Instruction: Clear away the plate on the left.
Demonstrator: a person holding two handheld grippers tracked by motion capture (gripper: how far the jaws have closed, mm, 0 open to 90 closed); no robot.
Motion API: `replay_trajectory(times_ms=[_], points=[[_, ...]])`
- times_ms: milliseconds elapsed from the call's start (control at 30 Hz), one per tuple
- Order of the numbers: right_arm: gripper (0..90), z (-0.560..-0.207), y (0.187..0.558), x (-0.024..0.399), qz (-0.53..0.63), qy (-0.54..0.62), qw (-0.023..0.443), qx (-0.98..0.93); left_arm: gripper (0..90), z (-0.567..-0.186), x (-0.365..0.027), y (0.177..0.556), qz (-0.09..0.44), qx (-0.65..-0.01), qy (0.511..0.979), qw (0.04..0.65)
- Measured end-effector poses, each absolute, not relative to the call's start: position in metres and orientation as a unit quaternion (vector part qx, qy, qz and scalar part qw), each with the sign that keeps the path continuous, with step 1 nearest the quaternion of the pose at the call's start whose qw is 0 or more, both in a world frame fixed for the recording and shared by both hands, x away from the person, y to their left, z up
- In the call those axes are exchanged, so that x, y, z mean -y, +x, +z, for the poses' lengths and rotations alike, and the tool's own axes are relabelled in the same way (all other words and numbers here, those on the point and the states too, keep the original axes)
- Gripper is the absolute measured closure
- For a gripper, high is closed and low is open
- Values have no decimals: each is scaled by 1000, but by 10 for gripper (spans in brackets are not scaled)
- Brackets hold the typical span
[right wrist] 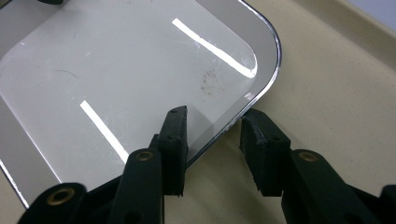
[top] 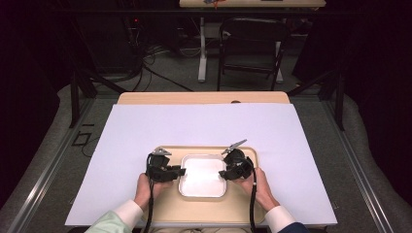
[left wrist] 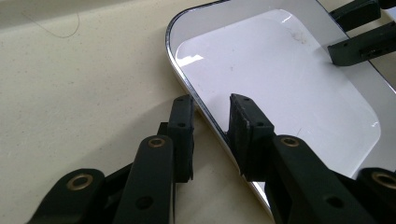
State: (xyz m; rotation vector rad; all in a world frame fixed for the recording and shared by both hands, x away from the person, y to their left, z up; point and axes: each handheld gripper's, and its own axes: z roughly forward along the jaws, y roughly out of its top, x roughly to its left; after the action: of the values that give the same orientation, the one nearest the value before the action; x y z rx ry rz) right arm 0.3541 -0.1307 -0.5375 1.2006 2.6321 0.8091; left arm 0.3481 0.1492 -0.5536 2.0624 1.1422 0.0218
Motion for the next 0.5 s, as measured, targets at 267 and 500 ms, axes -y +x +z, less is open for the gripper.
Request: replay_trajectory(times_ms=[267, 500], points=[[552, -537, 353, 131, 264, 394, 75, -877, 707, -554, -147, 348, 16, -441, 814, 379], [274, -535, 352, 134, 276, 395, 85, -872, 548, -552, -147, 349, 5, -431, 817, 382]])
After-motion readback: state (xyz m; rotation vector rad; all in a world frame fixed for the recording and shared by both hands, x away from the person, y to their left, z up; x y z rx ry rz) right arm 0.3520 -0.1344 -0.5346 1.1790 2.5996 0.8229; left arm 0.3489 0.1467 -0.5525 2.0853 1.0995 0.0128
